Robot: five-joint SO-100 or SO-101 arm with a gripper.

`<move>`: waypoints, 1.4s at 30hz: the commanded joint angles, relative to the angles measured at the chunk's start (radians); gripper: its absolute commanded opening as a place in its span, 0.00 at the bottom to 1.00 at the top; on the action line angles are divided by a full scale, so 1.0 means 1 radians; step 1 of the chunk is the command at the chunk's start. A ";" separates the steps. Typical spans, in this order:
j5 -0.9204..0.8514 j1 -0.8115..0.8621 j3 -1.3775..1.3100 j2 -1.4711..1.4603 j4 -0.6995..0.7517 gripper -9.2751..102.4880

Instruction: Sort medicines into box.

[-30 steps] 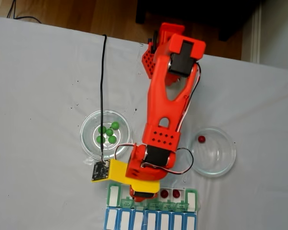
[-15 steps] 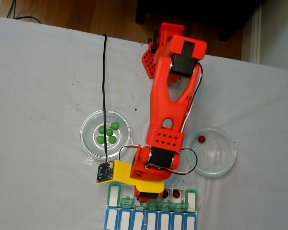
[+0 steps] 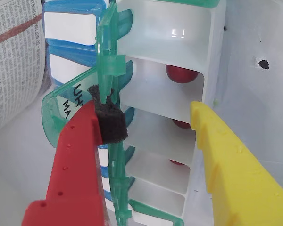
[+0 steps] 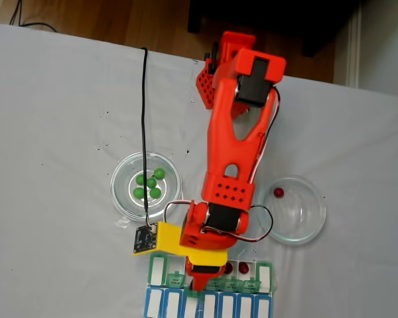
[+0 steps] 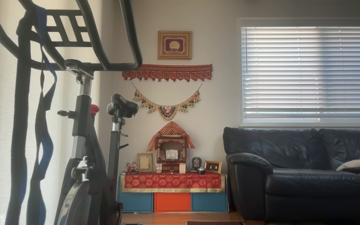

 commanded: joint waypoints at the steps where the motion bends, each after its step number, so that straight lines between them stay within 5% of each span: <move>1: -0.017 -0.011 -0.037 0.080 0.021 0.23; 7: -0.064 0.002 -0.163 0.137 0.232 0.11; 13: -0.072 -0.034 -0.308 0.212 0.488 0.10; 22: -0.092 -0.278 -0.129 0.451 0.661 0.10; 31: -0.025 -0.534 0.144 0.690 0.672 0.10; 42: 0.021 -0.604 0.440 0.683 0.422 0.10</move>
